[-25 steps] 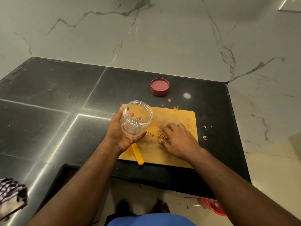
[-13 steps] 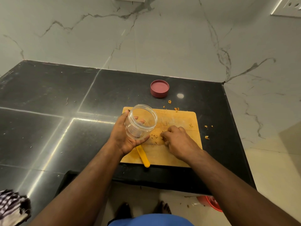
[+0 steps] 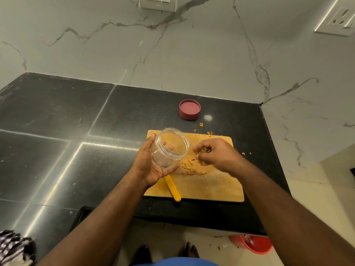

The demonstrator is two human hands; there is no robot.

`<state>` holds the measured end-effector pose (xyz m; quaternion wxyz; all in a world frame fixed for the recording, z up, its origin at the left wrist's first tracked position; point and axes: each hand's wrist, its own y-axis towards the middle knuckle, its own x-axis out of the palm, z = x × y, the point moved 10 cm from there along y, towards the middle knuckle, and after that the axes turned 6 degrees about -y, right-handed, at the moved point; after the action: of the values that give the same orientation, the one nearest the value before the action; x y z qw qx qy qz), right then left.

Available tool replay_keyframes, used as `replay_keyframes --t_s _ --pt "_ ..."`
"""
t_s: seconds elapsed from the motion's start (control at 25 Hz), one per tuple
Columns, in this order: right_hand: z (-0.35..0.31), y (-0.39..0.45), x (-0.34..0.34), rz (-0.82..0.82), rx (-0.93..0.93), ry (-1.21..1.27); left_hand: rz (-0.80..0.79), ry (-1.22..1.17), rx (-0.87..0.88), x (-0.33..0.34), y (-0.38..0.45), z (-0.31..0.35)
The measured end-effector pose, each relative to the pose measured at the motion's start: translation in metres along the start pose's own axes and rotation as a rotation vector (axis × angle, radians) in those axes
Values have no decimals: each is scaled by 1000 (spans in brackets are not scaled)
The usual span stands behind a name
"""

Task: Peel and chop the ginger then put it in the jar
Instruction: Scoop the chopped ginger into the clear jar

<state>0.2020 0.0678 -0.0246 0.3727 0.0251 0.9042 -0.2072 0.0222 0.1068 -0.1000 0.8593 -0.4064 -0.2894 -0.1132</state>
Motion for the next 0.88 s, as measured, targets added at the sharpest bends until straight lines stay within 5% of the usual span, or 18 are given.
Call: replay_keyframes --t_s 0.32,0.52,0.6,0.88 --pt "-80 -38 -55 -13 -133 263 -87 32 -37 14 4 -10" --pt "-124 -41 -11 31 -282 -426 -211 33 -52 31 2 -18" --pt "-123 -39 2 7 -278 -501 -226 18 -61 34 0 -22" --pt "-115 -63 -51 240 -375 -181 -244 45 -96 28 -2 -26"
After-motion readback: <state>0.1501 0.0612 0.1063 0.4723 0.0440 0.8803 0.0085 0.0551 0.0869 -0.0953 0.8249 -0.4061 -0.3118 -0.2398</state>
